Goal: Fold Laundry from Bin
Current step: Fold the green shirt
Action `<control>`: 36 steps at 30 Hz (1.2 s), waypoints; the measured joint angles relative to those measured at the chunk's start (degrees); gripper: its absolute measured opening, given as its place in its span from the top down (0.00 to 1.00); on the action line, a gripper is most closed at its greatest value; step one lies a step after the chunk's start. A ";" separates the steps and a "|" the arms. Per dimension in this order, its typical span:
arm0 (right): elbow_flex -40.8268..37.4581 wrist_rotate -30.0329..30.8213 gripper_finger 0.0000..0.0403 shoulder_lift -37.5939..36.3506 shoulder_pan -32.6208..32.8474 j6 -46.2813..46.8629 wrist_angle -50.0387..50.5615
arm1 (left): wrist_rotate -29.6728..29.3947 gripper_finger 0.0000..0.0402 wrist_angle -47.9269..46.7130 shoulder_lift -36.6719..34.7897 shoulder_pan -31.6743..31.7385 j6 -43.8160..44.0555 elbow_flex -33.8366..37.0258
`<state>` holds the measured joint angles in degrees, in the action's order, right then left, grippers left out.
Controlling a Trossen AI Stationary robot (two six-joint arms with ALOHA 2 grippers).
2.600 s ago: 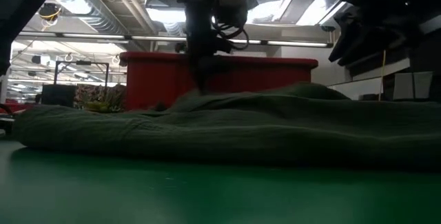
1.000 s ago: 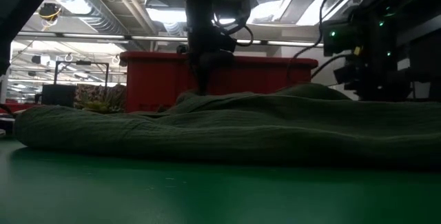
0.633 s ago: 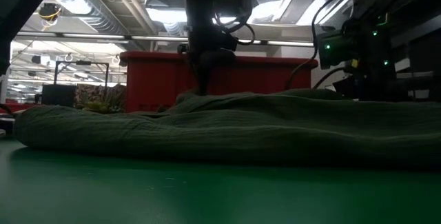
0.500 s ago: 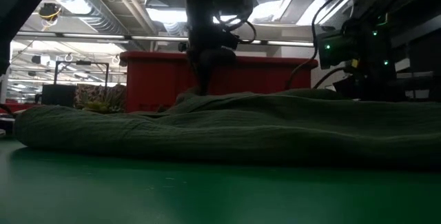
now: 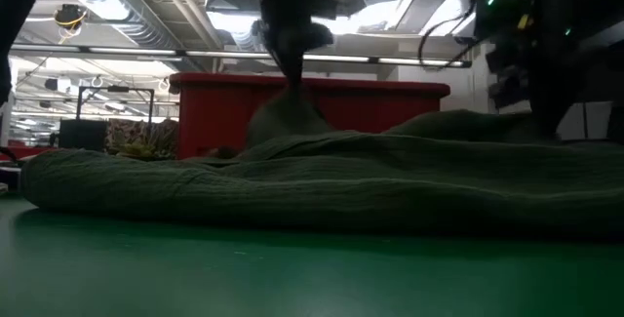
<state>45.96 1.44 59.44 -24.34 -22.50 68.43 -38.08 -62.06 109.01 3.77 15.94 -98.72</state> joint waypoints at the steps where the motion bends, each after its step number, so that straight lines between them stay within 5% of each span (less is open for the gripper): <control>1: 0.32 -0.57 0.99 -1.29 0.00 0.00 0.85 | -0.82 1.00 -0.11 -0.49 -0.58 0.00 0.00; 6: 0.92 -1.62 0.99 -7.07 0.00 0.12 5.04 | -1.56 1.00 -4.05 -2.59 -3.97 0.47 -0.03; 15: 0.92 -14.31 0.99 -13.47 5.54 4.44 2.98 | -0.60 1.00 -7.89 -3.96 -12.35 2.91 -0.03; 29: 0.92 -14.27 1.00 -13.46 36.60 32.78 -2.21 | 6.22 1.00 -10.26 -4.13 -22.32 8.77 3.35; 36: 0.89 -6.75 1.00 -7.99 52.20 46.58 -12.72 | 9.29 1.00 -9.38 -4.09 -27.47 11.76 7.48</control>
<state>46.85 -5.31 51.45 27.86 24.08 55.71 -28.80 -71.44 104.92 -23.70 27.70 -91.23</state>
